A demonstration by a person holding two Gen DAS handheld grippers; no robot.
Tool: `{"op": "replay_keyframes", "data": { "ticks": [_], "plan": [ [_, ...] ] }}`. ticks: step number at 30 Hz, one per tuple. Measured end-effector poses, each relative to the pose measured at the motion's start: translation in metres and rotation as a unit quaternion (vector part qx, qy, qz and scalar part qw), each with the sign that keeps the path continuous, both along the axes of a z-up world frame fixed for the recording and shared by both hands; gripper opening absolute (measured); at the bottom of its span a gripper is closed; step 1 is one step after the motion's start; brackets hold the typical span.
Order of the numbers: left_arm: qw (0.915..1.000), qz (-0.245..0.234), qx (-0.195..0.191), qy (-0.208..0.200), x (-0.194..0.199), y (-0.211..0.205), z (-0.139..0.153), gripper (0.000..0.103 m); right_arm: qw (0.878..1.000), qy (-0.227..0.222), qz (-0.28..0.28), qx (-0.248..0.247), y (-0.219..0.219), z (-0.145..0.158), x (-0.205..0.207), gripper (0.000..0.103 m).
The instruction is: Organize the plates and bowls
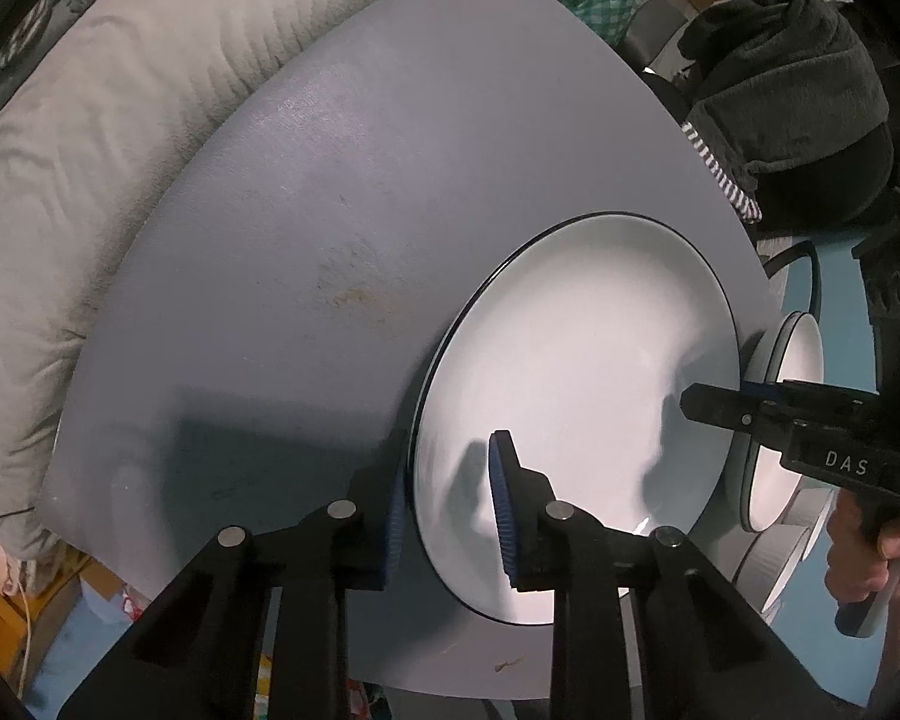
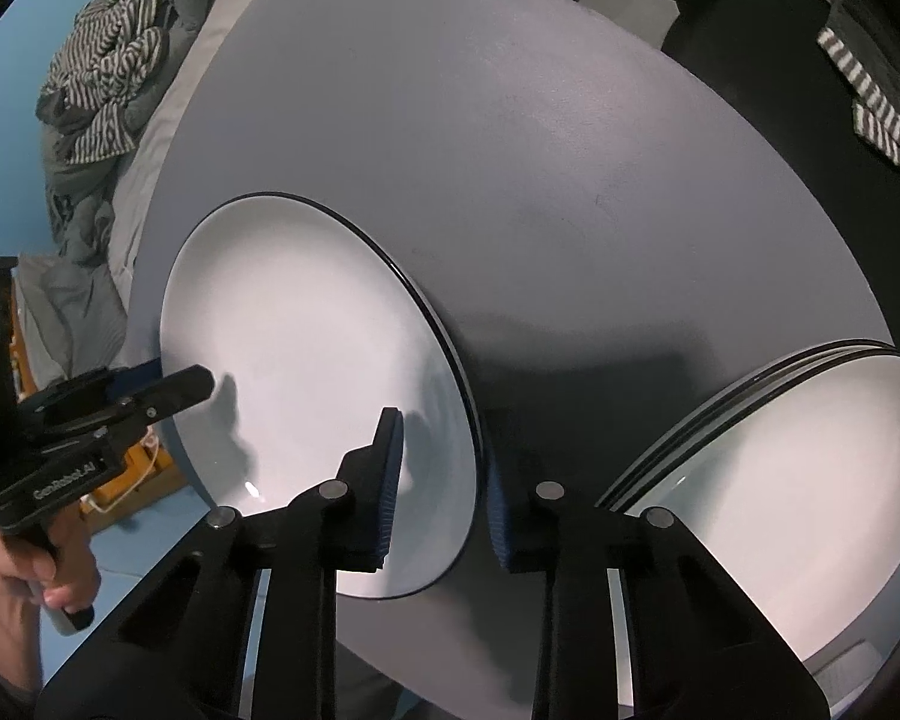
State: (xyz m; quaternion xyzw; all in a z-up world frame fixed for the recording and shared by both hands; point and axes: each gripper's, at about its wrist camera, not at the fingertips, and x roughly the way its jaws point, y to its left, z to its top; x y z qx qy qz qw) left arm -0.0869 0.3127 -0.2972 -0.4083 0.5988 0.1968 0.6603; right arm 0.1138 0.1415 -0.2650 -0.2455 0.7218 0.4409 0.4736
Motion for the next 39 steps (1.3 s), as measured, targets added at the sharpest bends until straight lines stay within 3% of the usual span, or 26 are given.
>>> {"op": "replay_keyframes", "data": {
  "ticks": [8, 17, 39],
  "plan": [
    [1.0, -0.003, 0.003, 0.008, -0.005, 0.0, -0.003, 0.014, 1.0, -0.021, 0.001, 0.015, -0.004, 0.001, -0.005, 0.023],
    [0.9999, -0.007, 0.005, -0.005, -0.012, 0.001, -0.004, 0.013, 0.998, -0.058, 0.036, -0.012, 0.003, -0.006, -0.016, 0.02],
    [0.9998, -0.02, -0.003, -0.006, -0.02, -0.004, 0.006, 0.013, 0.999, -0.04, -0.009, -0.021, -0.01, 0.001, -0.013, 0.017]
  ]
}}
